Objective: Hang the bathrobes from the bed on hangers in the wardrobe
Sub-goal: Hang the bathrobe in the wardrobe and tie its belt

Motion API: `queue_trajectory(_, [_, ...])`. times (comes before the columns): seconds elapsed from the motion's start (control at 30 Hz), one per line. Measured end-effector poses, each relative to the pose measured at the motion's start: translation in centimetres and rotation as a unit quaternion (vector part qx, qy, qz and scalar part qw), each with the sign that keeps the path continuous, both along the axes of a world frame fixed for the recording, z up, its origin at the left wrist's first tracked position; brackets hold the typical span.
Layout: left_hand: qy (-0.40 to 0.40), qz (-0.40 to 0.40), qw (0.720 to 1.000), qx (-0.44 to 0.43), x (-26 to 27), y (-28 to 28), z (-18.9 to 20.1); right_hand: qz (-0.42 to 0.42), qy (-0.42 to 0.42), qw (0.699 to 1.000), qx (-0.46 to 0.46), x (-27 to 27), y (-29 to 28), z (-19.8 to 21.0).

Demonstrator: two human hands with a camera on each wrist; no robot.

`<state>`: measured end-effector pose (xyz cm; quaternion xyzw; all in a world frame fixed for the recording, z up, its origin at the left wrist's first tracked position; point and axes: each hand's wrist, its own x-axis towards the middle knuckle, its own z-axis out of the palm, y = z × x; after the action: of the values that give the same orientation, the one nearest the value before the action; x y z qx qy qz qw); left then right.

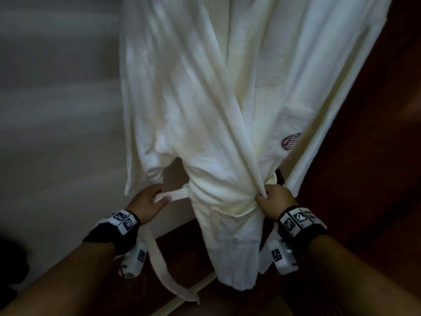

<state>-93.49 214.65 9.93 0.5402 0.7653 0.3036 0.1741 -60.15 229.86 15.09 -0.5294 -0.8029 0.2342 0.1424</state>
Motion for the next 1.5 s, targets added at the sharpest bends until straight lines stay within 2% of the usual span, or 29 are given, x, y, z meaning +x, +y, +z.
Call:
queue_trajectory(0.13, [0.102, 0.078, 0.988, 0.086, -0.6, -0.6, 0.6, -0.019, -0.014, 1.000, 0.006, -0.4, 0.7, 0.1])
queue_trajectory(0.23, [0.081, 0.130, 0.985, 0.082, -1.2, -1.2, 1.0, -0.026, -0.026, 0.999, 0.004, -0.3, 1.4, 0.1])
queue_trajectory(0.3, [0.082, 0.090, 0.992, 0.035, -1.0, -1.8, 0.9, -0.026, -0.029, 0.999, -0.001, -0.3, 1.6, 0.0])
queue_trajectory(0.37, [0.144, 0.001, 0.989, -0.034, -0.4, -2.2, 0.7, -0.025, -0.024, 0.999, -0.006, -0.4, 1.8, -0.3])
queue_trajectory(0.43, [0.214, -0.047, 0.972, -0.086, 0.2, -2.3, 0.6, -0.026, -0.017, 0.999, -0.011, -0.4, 1.7, -0.4])
queue_trajectory(0.5, [0.228, -0.037, 0.968, -0.092, 0.5, -1.9, 0.9, -0.019, -0.013, 1.000, -0.006, -0.2, 1.5, -0.3])
queue_trajectory(0.57, [0.175, -0.004, 0.984, -0.042, 0.9, -1.6, 1.4, -0.006, -0.004, 1.000, -0.006, 0.0, 1.3, -0.1])
queue_trajectory(0.63, [0.118, 0.013, 0.992, 0.030, 2.0, -1.4, 2.0, -0.009, 0.064, 0.997, -0.034, 0.4, 1.3, 0.2])
queue_trajectory(0.7, [0.062, 0.002, 0.994, 0.091, 4.1, -1.2, 3.3, -0.013, 0.174, 0.982, -0.066, 0.6, 0.8, 1.2])
queue_trajectory(0.8, [-0.005, -0.059, 0.986, 0.156, 6.8, -0.6, 4.7, 0.010, 0.355, 0.922, -0.154, 0.6, -1.1, 3.0])
queue_trajectory(0.87, [-0.042, -0.122, 0.980, 0.152, 7.8, -0.1, 5.2, 0.061, 0.408, 0.878, -0.244, 0.7, -2.7, 4.0])
queue_trajectory(0.97, [-0.142, -0.167, 0.970, 0.105, 9.0, 0.4, 5.0, 0.150, 0.392, 0.862, -0.285, 0.8, -5.2, 4.5])
queue_trajectory(1.0, [-0.138, -0.176, 0.968, 0.110, 9.3, 0.4, 4.9, 0.172, 0.372, 0.877, -0.250, 0.8, -5.5, 3.8])
queue_trajectory(1.03, [-0.097, -0.193, 0.968, 0.131, 9.4, 0.6, 4.5, 0.194, 0.339, 0.901, -0.187, 0.8, -5.8, 3.3])
queue_trajectory(1.1, [0.078, -0.241, 0.951, 0.175, 8.9, 1.1, 3.7, 0.227, 0.242, 0.942, -0.040, 0.8, -5.8, 2.1])
queue_trajectory(1.17, [0.180, -0.247, 0.937, 0.171, 8.4, 1.6, 3.5, 0.244, 0.167, 0.954, 0.045, 0.7, -5.8, 1.8])
queue_trajectory(1.23, [0.234, -0.224, 0.932, 0.163, 8.2, 2.2, 3.7, 0.266, 0.123, 0.953, 0.074, 0.5, -5.7, 2.1])
queue_trajectory(1.27, [0.249, -0.218, 0.934, 0.133, 8.2, 2.4, 4.1, 0.287, 0.103, 0.950, 0.072, 0.3, -5.8, 2.3])
queue_trajectory(1.33, [0.218, -0.220, 0.948, 0.068, 8.5, 2.8, 4.5, 0.341, 0.050, 0.937, 0.055, -0.1, -5.9, 2.7])
queue_trajectory(1.4, [0.140, -0.216, 0.966, 0.010, 9.0, 3.0, 5.0, 0.384, 0.010, 0.922, 0.044, -0.8, -6.2, 2.9])
queue_trajectory(1.5, [0.018, -0.194, 0.978, -0.068, 10.2, 2.9, 5.7, 0.398, 0.018, 0.917, 0.009, -1.6, -6.4, 3.0])
